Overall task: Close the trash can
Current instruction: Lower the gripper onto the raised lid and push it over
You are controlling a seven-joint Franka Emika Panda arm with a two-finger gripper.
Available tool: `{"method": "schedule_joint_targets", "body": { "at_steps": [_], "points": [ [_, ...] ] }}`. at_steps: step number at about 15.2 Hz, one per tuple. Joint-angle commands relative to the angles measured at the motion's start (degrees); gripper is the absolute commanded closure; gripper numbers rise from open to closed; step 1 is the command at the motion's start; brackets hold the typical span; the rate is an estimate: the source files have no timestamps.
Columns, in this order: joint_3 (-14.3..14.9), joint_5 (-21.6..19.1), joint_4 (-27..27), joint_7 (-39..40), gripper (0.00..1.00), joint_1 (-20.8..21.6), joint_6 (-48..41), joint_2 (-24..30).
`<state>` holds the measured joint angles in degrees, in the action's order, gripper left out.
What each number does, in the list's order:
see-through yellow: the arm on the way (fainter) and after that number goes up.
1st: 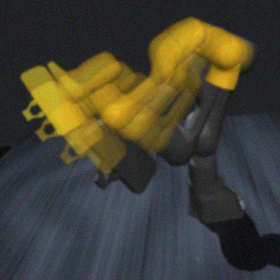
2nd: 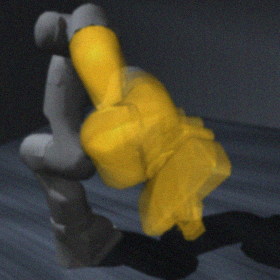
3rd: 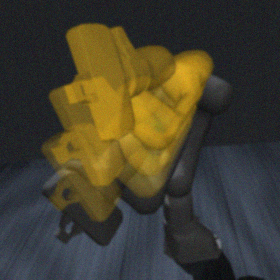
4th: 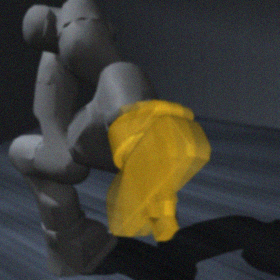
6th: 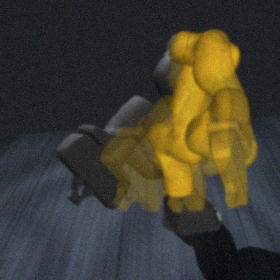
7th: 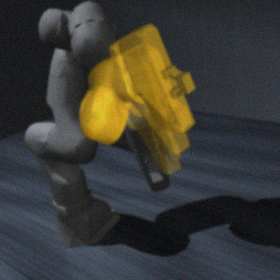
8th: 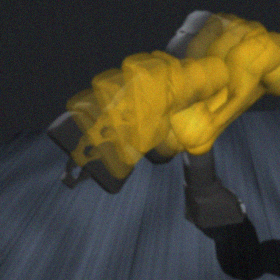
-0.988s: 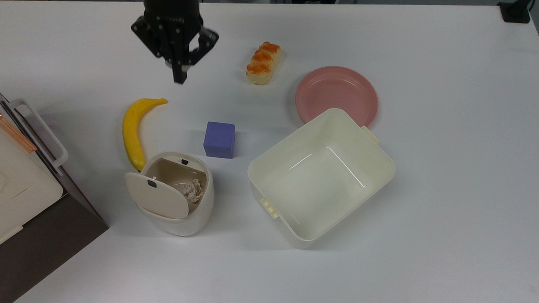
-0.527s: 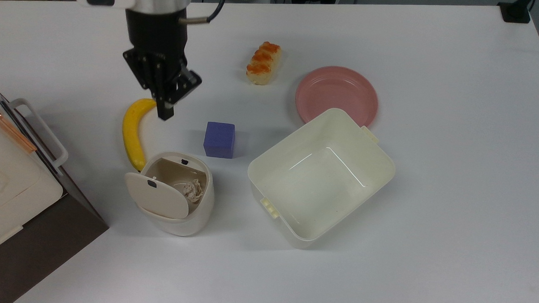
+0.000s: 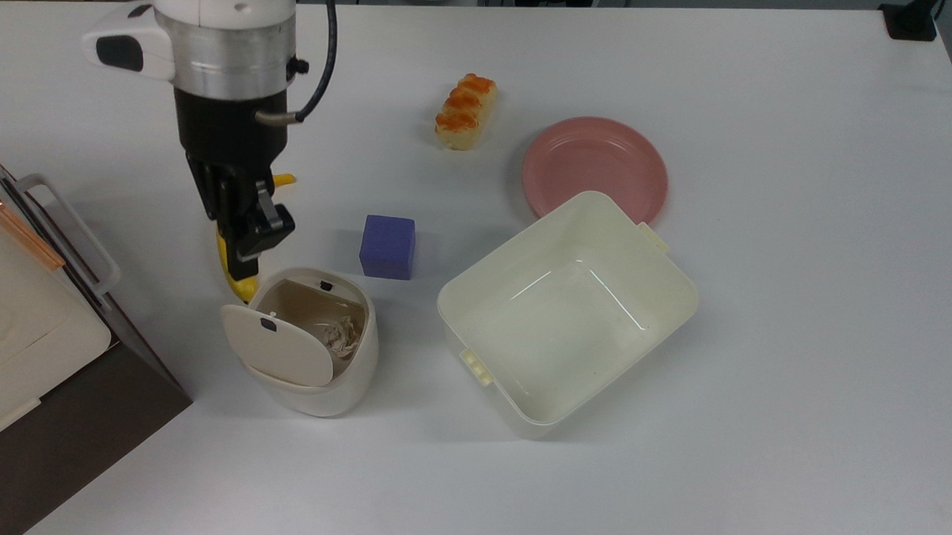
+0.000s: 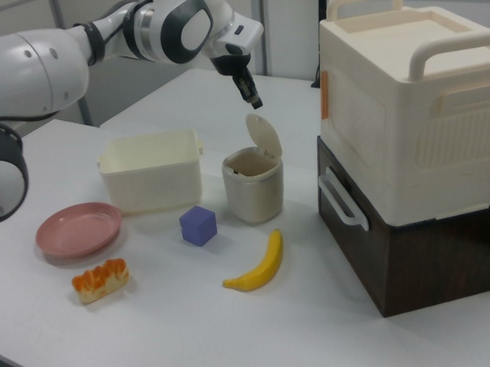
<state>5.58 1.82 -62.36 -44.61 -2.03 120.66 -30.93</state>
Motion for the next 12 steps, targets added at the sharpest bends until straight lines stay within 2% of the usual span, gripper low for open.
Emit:
{"method": "schedule_joint_targets", "body": {
  "at_steps": [1, 3, 6, 12],
  "points": [
    [1.8, 1.4, 8.1, -4.6, 1.00, 1.2, -0.3, -5.8],
    [2.2, 1.8, 10.8, -6.2, 1.00, 1.9, -0.5, -7.6],
    [2.9, 2.5, 10.8, -6.3, 1.00, 2.5, -0.4, -8.4],
    [2.2, 6.6, 9.9, -5.8, 1.00, 2.6, -0.2, -8.8]
  ]
}}
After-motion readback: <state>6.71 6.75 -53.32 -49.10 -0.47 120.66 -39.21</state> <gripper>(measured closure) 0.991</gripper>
